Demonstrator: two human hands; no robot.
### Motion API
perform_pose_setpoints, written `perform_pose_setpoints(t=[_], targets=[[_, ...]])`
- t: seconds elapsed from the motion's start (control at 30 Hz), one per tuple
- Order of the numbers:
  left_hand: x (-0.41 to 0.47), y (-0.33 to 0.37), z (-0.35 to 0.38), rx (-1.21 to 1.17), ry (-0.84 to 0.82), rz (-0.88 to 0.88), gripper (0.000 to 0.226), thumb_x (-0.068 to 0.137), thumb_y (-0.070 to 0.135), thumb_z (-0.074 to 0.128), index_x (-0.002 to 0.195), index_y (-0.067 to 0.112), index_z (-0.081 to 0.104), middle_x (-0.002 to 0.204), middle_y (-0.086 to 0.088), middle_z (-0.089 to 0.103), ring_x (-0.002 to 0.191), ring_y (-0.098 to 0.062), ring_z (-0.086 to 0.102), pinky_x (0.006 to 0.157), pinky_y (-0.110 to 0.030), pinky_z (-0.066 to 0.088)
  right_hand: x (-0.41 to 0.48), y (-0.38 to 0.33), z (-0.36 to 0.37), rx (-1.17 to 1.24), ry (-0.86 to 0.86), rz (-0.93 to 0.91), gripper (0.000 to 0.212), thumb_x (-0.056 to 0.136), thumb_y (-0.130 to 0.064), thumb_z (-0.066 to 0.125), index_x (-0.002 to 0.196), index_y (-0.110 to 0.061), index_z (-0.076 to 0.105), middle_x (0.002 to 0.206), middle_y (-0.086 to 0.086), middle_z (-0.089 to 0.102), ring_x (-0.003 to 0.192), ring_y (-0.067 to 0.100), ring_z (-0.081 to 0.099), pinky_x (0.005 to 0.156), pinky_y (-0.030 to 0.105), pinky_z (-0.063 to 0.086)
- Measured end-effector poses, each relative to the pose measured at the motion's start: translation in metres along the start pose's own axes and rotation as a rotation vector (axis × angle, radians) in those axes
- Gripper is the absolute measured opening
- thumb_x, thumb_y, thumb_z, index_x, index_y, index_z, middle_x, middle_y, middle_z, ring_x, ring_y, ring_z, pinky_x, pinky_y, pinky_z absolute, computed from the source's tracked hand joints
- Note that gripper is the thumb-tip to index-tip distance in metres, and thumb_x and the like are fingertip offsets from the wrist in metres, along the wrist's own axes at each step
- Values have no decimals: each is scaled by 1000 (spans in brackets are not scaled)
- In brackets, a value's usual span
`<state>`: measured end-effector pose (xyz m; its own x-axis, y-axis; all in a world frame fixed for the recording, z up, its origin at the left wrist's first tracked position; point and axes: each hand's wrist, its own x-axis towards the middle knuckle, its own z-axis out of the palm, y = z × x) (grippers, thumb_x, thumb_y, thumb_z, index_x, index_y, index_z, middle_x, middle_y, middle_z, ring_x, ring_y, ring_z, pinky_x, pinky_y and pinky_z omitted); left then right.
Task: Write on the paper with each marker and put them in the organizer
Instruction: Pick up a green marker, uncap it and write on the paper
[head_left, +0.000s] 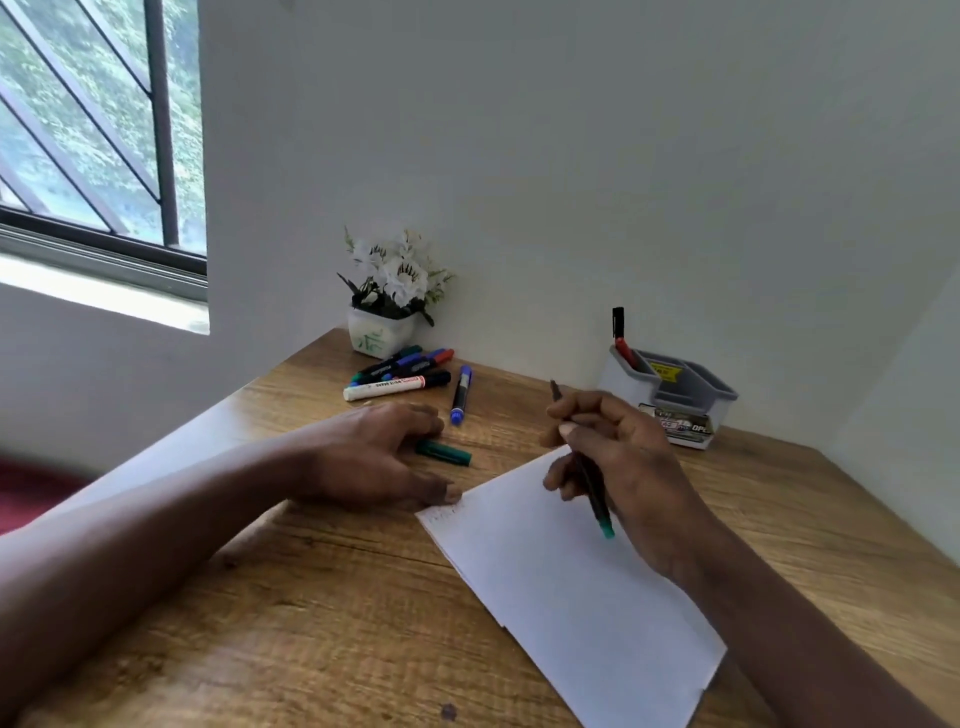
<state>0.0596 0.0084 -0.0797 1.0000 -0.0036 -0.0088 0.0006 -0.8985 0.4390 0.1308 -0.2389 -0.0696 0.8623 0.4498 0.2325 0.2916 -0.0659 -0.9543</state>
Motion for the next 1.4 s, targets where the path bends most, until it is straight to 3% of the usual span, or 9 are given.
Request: perform_pose_setpoints(t=[0.07,0.13,0.3,0.37,0.43,0.53,0.63,1.0,1.4], targets=[[-1,-1,-2,-8,-30,-3,91,83,65,69,158,31,32,165,15,27,150,-8,27,123,-31,24,1,4,1,389,-77,189,39,98,1,35,117,-5,69,100,19,71,76,29,73,58,28,59],[-1,-1,-4,-20,-65,-2,92,83,63,70,159,32,29,166,15,24,150,-9,26,123,-33,24,2,8,1,555,-161,250,43,91,-3,39,123,-3,67,102,17,72,86,27,73,65,28,59],[-5,2,-8,-22,-168,-20,106,72,68,69,160,38,19,169,18,9,154,-12,13,125,-40,16,0,14,7,237,-128,130,26,85,-27,77,97,-11,62,74,4,58,66,16,55,52,24,43],[-7,5,-9,2,-190,-25,111,65,71,61,161,38,16,169,18,5,155,-13,8,124,-41,11,-3,12,13,117,-121,120,26,98,-32,62,88,-8,66,67,9,60,61,18,56,53,27,43],[-7,8,-6,29,-180,-41,109,68,74,57,161,37,15,170,16,4,155,-14,7,124,-40,9,-6,11,16,21,-152,88,24,103,-20,54,97,-7,73,74,15,69,67,24,64,58,30,49],[-4,11,-1,74,-129,-48,93,87,71,56,162,34,15,170,15,6,156,-15,10,124,-38,11,-9,8,18,-134,-226,31,19,99,-19,62,102,-8,77,83,13,75,76,23,69,66,29,56],[-2,9,0,71,-132,-48,93,87,70,56,162,34,15,170,15,7,155,-16,12,123,-37,14,-7,6,18,-192,-221,45,10,94,-11,68,101,-8,75,82,13,77,74,23,71,71,33,59],[-2,11,-1,95,-127,-41,92,88,69,55,162,33,14,170,14,6,156,-15,10,123,-37,12,3,13,23,-298,-214,-48,11,90,-6,69,82,0,65,58,7,64,50,17,57,45,24,45],[0,7,0,66,-123,-19,93,86,70,57,162,34,16,170,15,9,154,-15,16,122,-36,19,6,14,27,-343,-223,-86,19,92,-6,68,73,-10,63,51,-3,58,45,10,51,47,23,44]])
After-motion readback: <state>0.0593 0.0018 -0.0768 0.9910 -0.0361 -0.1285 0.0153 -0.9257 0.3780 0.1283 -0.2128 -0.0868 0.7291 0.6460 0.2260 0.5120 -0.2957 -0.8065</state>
